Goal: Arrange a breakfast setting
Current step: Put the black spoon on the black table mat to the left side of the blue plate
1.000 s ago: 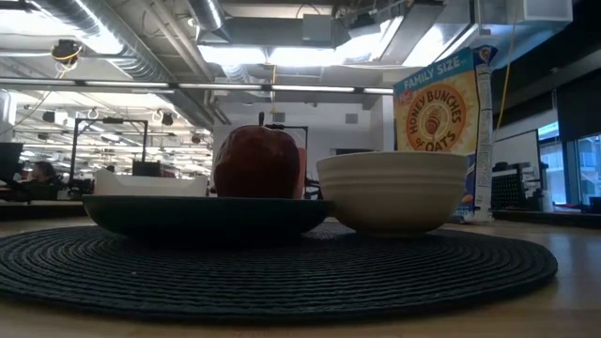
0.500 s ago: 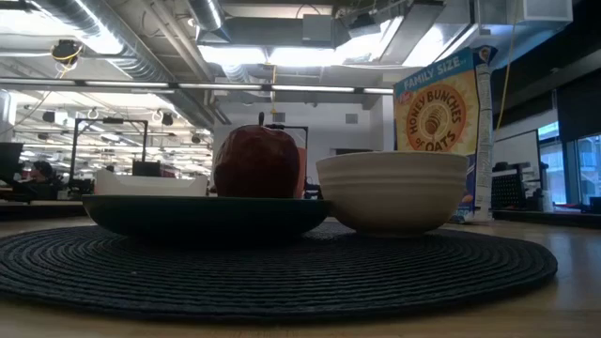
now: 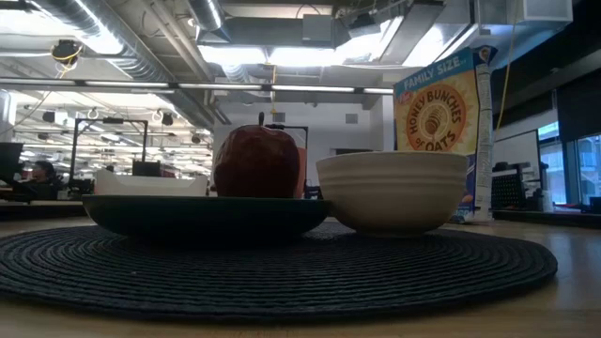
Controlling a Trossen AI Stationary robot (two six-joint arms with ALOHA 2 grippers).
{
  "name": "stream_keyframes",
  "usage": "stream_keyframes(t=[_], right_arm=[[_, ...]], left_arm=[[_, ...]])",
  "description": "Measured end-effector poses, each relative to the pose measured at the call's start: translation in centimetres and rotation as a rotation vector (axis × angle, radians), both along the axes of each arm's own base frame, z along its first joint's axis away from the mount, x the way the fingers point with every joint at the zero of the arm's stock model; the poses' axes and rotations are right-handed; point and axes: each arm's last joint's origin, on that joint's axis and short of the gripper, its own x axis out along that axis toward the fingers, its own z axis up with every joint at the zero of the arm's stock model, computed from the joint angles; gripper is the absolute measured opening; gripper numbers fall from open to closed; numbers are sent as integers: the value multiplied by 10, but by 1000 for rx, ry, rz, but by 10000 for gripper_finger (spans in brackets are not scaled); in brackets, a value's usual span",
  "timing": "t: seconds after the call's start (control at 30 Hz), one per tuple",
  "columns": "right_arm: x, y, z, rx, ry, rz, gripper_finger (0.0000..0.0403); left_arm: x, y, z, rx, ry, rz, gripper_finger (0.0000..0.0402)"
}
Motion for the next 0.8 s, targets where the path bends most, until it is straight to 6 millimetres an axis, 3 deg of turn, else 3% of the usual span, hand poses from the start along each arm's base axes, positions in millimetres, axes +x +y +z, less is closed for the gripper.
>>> stream_keyframes(t=[0.1, 0.2, 0.3, 0.47, 0.6, 0.8], right_arm=[[0, 0, 0, -20, 3, 3, 0], [0, 0, 0, -29, 4, 5, 0], [0, 0, 0, -31, 5, 11, 0], [-2, 1, 0, -33, 16, 62, 0], [-12, 0, 7, -23, 23, 80, 0], [-31, -5, 25, -15, -14, 63, 0]], left_arm=[[4, -3, 19, -70, 89, -179, 153], [10, -8, 36, -34, 156, -428, 147], [17, -16, 50, 100, 132, -668, 139], [23, -26, 68, 401, -3, -875, 125], [27, -28, 61, 550, 35, -949, 109], [39, -19, 37, 478, 106, -855, 83]])
